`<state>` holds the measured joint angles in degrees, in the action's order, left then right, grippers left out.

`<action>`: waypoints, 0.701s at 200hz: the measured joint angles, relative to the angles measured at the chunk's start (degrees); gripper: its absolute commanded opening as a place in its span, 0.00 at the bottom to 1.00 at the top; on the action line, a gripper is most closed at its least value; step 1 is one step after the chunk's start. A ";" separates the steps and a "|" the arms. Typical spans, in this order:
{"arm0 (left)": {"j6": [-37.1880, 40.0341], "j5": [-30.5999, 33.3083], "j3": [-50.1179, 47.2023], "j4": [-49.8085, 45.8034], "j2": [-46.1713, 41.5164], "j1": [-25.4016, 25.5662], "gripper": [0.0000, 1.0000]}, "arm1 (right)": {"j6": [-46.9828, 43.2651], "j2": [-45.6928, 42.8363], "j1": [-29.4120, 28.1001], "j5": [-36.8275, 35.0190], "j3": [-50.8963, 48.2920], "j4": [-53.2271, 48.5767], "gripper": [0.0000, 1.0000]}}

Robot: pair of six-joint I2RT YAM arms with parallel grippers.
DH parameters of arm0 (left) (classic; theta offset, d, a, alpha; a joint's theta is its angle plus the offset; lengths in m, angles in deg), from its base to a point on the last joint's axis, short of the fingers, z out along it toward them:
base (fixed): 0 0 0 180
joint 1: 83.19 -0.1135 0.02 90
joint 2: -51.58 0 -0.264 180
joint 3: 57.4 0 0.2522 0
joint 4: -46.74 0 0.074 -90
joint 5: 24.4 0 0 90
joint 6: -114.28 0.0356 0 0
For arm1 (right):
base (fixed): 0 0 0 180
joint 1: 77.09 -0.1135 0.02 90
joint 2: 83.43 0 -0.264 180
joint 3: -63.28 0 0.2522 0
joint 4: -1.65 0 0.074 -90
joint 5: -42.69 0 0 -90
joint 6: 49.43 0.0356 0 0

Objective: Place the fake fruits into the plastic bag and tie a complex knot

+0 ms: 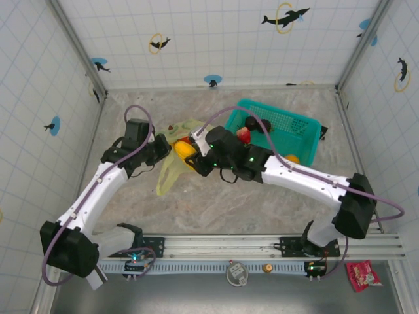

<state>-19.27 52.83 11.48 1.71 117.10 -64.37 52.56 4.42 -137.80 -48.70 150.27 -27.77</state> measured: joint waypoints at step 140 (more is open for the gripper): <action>0.07 2.05 -2.38 -0.42 -2.14 0.00 0.00 | 2.54 29.24 6.56 -22.71 23.56 -6.34 0.48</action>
<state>-19.20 54.88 9.09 1.30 114.96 -64.37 55.09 33.67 -131.24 -71.41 173.83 -34.11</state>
